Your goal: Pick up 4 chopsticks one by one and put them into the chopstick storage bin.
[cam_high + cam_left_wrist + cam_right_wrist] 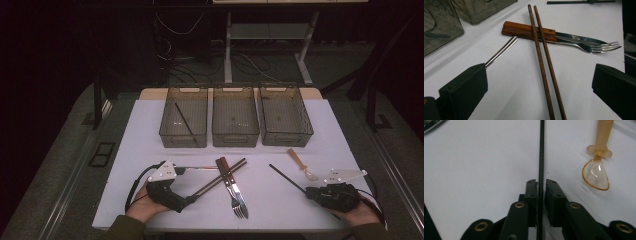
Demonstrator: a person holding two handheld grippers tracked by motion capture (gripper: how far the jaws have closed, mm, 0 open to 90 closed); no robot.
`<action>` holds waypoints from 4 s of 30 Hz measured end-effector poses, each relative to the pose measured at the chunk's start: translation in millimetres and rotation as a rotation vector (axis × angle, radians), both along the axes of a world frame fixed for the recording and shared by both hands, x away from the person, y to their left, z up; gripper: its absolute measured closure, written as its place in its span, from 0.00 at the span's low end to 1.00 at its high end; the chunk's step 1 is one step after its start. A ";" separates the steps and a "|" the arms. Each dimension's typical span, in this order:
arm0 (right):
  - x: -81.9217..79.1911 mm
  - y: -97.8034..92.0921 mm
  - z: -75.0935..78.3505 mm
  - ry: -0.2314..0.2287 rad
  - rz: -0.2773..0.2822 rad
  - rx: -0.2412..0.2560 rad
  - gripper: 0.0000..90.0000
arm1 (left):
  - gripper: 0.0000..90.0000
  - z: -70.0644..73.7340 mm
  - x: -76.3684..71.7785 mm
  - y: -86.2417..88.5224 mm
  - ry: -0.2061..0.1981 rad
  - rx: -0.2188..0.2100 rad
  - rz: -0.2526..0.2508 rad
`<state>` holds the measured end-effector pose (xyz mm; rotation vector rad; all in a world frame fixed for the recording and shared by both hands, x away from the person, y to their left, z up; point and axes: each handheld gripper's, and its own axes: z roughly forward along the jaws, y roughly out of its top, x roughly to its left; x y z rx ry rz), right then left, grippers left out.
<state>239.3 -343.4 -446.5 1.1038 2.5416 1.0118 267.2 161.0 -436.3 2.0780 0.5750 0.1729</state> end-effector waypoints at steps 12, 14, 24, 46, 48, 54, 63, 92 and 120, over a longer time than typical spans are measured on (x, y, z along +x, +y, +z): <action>-0.4 2.5 0.4 -0.026 0.026 -0.041 0.96 | 0.00 -0.5 -0.3 -0.9 -0.001 0.005 -0.003; -0.2 3.3 1.0 -0.027 0.026 -0.050 0.96 | 0.00 -0.6 -0.3 -1.1 -0.001 0.005 -0.003; 2.9 1.8 3.7 -0.012 0.023 -0.045 0.96 | 0.00 -0.6 -0.1 -1.1 -0.002 0.006 -0.004; 3.3 -9.3 31.8 -0.078 0.000 0.028 0.96 | 0.00 -0.7 -0.3 -1.6 -0.003 0.006 -0.005; 2.7 -9.9 35.6 -0.089 -0.004 0.041 0.96 | 0.00 -0.7 -0.3 -1.6 -0.003 0.006 -0.005; 4.2 -10.2 43.2 -0.091 -0.016 0.073 0.96 | 0.00 -0.6 -0.4 -1.8 -0.003 0.009 -0.006; 4.9 -8.1 51.4 -0.111 -0.009 0.116 0.96 | 0.00 -0.4 -0.5 -1.8 -0.004 0.011 -0.007; 40.2 34.9 75.5 -0.160 0.061 0.222 0.96 | 0.00 -0.9 -0.4 -2.5 0.000 -0.002 -0.003; 74.9 73.2 92.1 -0.176 0.091 0.313 0.96 | 0.00 -1.7 -0.1 -3.3 0.002 -0.010 0.001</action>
